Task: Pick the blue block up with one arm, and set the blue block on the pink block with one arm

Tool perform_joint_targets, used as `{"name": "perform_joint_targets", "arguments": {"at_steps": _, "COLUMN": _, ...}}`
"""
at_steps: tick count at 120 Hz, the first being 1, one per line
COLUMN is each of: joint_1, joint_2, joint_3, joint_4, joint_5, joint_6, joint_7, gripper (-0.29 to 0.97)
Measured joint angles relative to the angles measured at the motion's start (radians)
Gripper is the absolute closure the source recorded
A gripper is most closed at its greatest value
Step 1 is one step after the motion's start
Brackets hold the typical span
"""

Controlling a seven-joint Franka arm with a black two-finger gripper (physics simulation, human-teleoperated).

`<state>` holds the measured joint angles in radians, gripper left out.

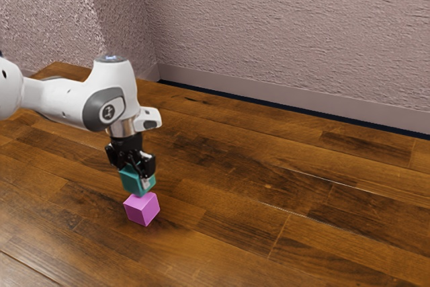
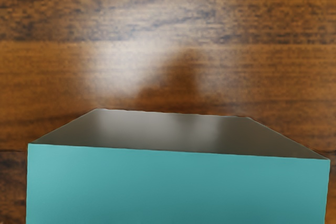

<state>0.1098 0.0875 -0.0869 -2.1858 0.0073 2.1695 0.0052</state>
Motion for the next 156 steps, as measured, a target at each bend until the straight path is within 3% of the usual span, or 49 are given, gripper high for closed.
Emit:
{"name": "perform_joint_targets", "arguments": {"at_steps": 54, "joint_1": 0.000, "joint_2": -0.078, "joint_3": -0.001, "joint_4": -0.095, "joint_5": 0.000, "joint_6": -0.002, "joint_7": 0.065, "gripper": 0.28}}
{"name": "perform_joint_targets", "arguments": {"at_steps": 81, "joint_1": 0.000, "joint_2": -0.085, "joint_3": -0.001, "joint_4": -0.098, "joint_5": -0.005, "joint_6": -0.004, "joint_7": 0.089, "gripper": 0.11}}
{"name": "perform_joint_targets", "arguments": {"at_steps": 110, "joint_1": -0.001, "joint_2": -0.173, "joint_3": -0.004, "joint_4": -0.055, "joint_5": -0.007, "joint_6": -0.009, "joint_7": 0.107, "gripper": 0.04}}
{"name": "perform_joint_targets", "arguments": {"at_steps": 132, "joint_1": -0.016, "joint_2": -0.213, "joint_3": -0.025, "joint_4": 0.171, "joint_5": -0.008, "joint_6": -0.085, "joint_7": 0.114, "gripper": 0.01}}
{"name": "perform_joint_targets", "arguments": {"at_steps": 146, "joint_1": -0.033, "joint_2": -0.033, "joint_3": -0.048, "joint_4": 0.535, "joint_5": 0.037, "joint_6": -0.203, "joint_7": 0.114, "gripper": 0.01}}
{"name": "perform_joint_targets", "arguments": {"at_steps": 156, "joint_1": -0.044, "joint_2": 0.023, "joint_3": -0.033, "joint_4": 0.685, "joint_5": 0.072, "joint_6": -0.275, "joint_7": 0.102, "gripper": 0.01}}
